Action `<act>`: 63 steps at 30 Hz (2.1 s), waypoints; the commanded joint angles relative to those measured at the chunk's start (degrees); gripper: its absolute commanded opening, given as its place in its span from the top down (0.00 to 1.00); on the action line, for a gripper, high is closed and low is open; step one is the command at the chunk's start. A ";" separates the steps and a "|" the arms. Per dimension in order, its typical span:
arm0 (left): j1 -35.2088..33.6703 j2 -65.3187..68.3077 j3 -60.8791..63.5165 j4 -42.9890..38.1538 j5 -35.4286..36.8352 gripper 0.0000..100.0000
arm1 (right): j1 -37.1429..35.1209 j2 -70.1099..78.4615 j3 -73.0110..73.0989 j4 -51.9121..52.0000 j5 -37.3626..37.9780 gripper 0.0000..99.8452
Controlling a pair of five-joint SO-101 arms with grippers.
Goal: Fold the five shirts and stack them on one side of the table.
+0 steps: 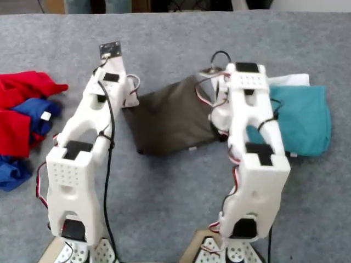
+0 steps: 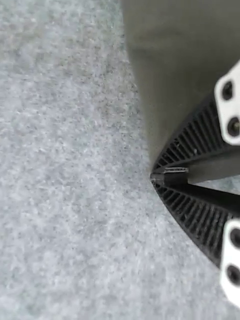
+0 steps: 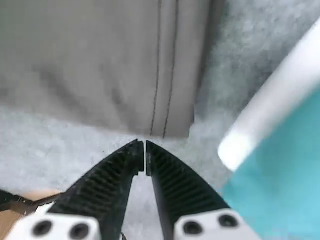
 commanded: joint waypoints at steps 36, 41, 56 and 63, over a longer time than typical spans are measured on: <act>0.40 -3.43 1.10 1.14 0.62 0.97 | -0.18 -5.49 10.86 -14.95 0.09 0.99; 0.40 -3.43 1.10 0.97 0.62 0.97 | 2.11 -1.89 12.35 -14.95 2.11 0.99; 0.22 -5.63 -0.13 2.55 0.53 0.97 | 1.67 -23.87 3.12 0.00 2.02 0.99; -1.10 -12.92 -1.71 8.88 0.53 0.97 | -4.13 -28.79 4.79 0.97 -8.79 0.98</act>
